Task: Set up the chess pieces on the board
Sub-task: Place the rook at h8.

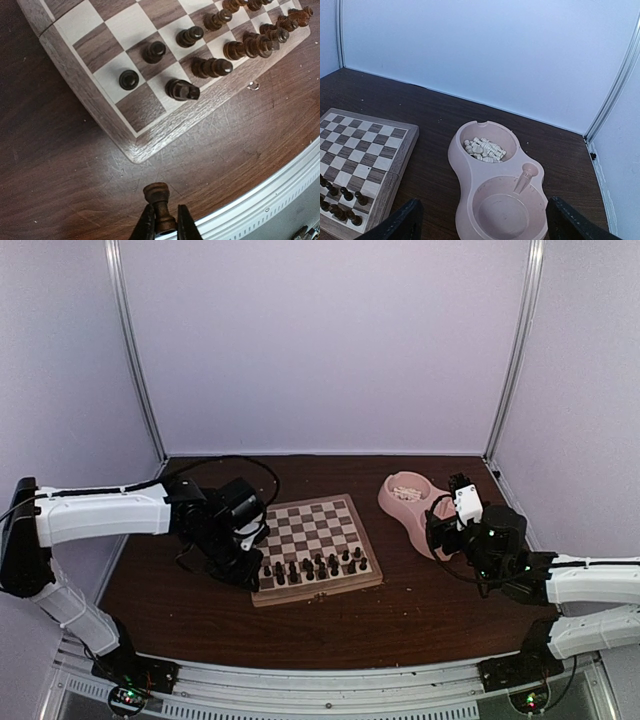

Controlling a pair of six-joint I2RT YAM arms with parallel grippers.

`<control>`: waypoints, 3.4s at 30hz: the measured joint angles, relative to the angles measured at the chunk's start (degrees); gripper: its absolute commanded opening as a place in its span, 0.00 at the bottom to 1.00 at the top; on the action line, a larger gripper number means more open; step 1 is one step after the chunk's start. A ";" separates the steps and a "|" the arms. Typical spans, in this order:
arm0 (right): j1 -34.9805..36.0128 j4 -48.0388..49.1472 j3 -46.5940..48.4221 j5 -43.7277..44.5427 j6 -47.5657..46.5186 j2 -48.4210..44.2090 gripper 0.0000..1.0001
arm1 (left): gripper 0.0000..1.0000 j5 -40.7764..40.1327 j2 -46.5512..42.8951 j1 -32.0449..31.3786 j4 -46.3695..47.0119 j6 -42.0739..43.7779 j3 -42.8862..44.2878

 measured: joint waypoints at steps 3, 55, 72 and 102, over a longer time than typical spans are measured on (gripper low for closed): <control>0.00 0.00 0.00 -0.02 -0.02 0.04 0.88 | 0.00 0.70 3.19 0.02 0.11 0.39 1.38; 0.00 -0.04 0.02 -6.73 -1.73 1.79 0.89 | 0.14 3.02 14.73 4.50 2.95 3.39 6.32; 0.00 -0.02 0.02 -6.75 -1.75 1.88 0.89 | 0.30 3.13 14.80 5.31 4.17 3.43 6.32; -19.28 -13.35 7.74 -14.34 16.81 10.64 0.76 | 0.43 -10.67 -14.43 5.62 1.05 1.60 0.98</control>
